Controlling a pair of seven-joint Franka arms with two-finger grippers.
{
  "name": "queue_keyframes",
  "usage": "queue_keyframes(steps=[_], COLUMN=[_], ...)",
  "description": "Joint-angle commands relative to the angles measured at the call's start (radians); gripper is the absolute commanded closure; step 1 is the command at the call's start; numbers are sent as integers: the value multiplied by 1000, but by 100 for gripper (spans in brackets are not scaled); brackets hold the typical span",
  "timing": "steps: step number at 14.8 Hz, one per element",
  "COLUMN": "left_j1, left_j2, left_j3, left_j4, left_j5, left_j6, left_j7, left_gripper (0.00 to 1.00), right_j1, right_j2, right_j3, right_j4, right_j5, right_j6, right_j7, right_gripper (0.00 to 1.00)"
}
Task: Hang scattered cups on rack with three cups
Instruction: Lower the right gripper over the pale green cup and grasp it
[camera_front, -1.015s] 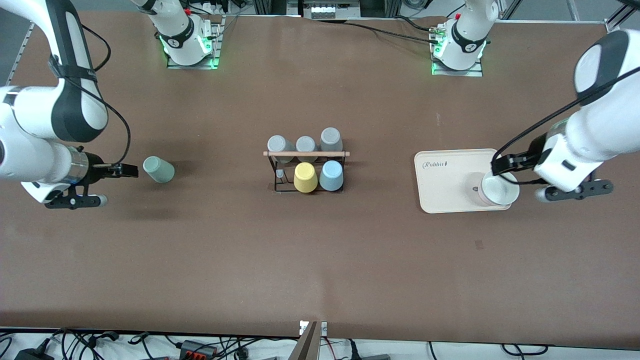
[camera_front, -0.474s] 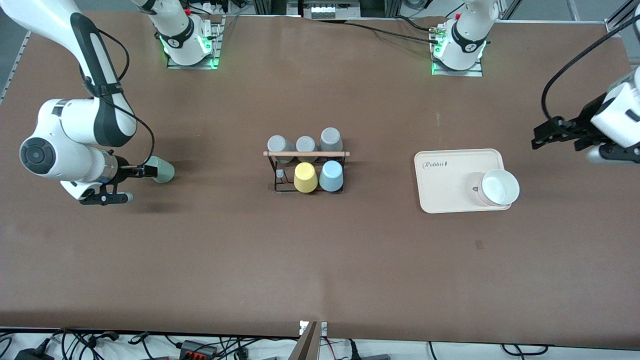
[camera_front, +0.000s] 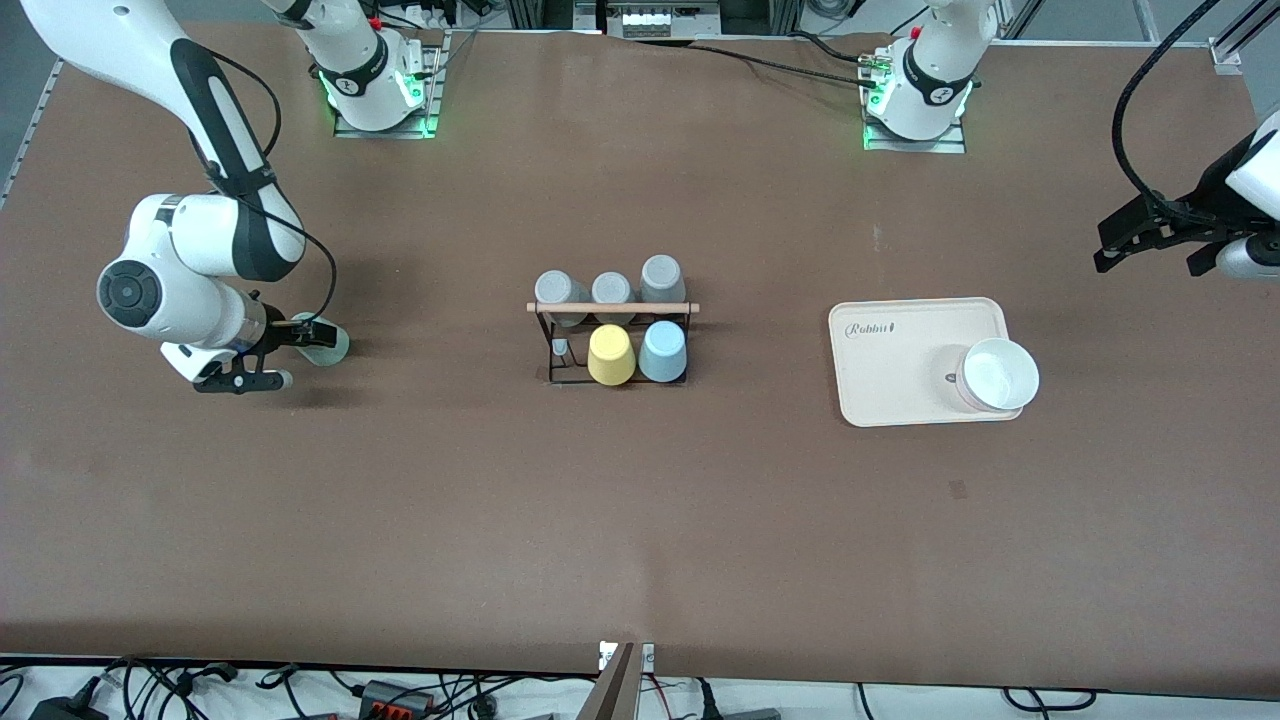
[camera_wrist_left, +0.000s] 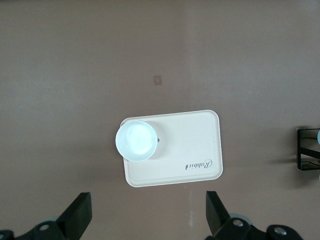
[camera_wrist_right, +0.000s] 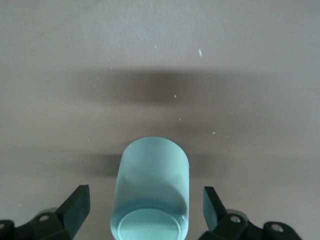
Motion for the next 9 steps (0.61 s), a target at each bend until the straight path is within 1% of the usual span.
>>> queue_keyframes(steps=[1,3,5,6,7,8,9], left_j1=[12,11,0,-18,-59,-99,-134], left_j2=[-16,-11,-11,-13,-13,-14,-14], left_j3=[0,1,32,53,88,128,165], left_j4=[-4,-1,-1,1,1,1,-1], left_j5=[-16,-17,-17,-17,-17,-17,-17], left_j6=[-14,-14,-16,-16,-17,-23,-28], left_j7=[29,27,32,32,32,34,34], left_gripper=[0,0,0,0,0,0,0], right_j1=[0,0,0,0,0,0,0], right_j2=[-39,-39,-39,-39,-41,-41,-44], right_j3=[3,3,3,3,3,3,5], right_j4=[-65,-71,-71,-69,-65,-59,-52], right_j5=[-8,-8,-8,-8,-6,-6,-6], right_j6=[37,32,31,28,28,26,22], right_j7=[12,12,10,12,12,12,12], right_gripper=[0,0,1,25,49,63,74])
